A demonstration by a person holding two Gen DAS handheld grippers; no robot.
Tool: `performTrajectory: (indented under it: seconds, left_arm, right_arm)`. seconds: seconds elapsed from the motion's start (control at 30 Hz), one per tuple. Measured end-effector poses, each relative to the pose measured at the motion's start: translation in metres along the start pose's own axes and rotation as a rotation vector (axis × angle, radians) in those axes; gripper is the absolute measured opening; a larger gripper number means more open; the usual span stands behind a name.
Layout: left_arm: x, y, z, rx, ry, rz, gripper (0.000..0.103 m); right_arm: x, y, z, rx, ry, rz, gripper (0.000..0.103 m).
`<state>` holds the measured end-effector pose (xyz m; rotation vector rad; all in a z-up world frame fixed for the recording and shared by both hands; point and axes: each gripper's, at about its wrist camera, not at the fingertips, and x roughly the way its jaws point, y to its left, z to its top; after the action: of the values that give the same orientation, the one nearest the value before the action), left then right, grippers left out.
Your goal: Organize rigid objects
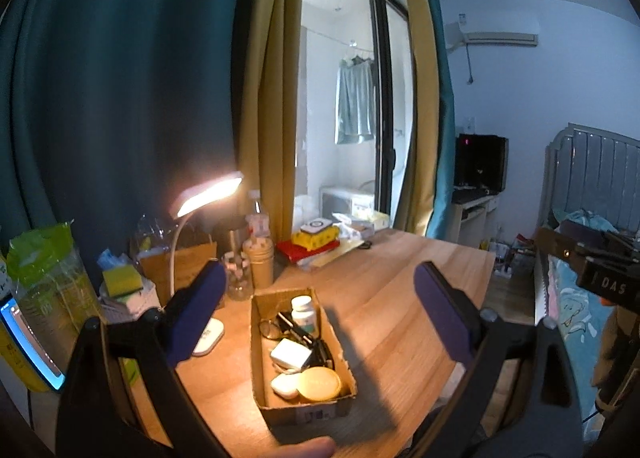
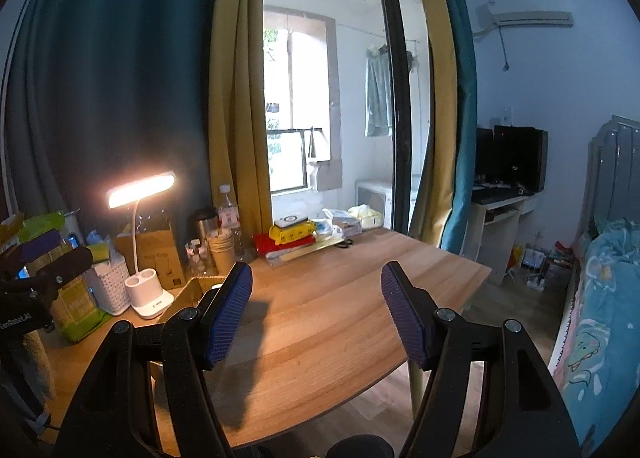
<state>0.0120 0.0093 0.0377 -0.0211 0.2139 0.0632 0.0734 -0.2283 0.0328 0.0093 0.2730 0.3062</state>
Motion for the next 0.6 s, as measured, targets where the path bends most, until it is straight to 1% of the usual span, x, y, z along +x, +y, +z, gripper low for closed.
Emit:
performTrajectory:
  seconds: [0.1, 0.43, 0.6]
  left_arm:
    - [-0.0024, 0.0003, 0.0017, 0.000, -0.005, -0.011, 0.096]
    - [-0.0050, -0.0011, 0.0011, 0.011, -0.016, -0.011, 0.096]
    - [-0.0029, -0.0016, 0.0006, 0.015, -0.008, -0.008, 0.096]
  right_arm:
    - [-0.0004, 0.0007, 0.0012, -0.005, -0.001, -0.001, 0.070]
    - [0.0008, 0.0048, 0.0014, -0.013, 0.006, 0.005, 0.070]
    - [0.0016, 0.0058, 0.0015, -0.018, 0.012, 0.010, 0.070]
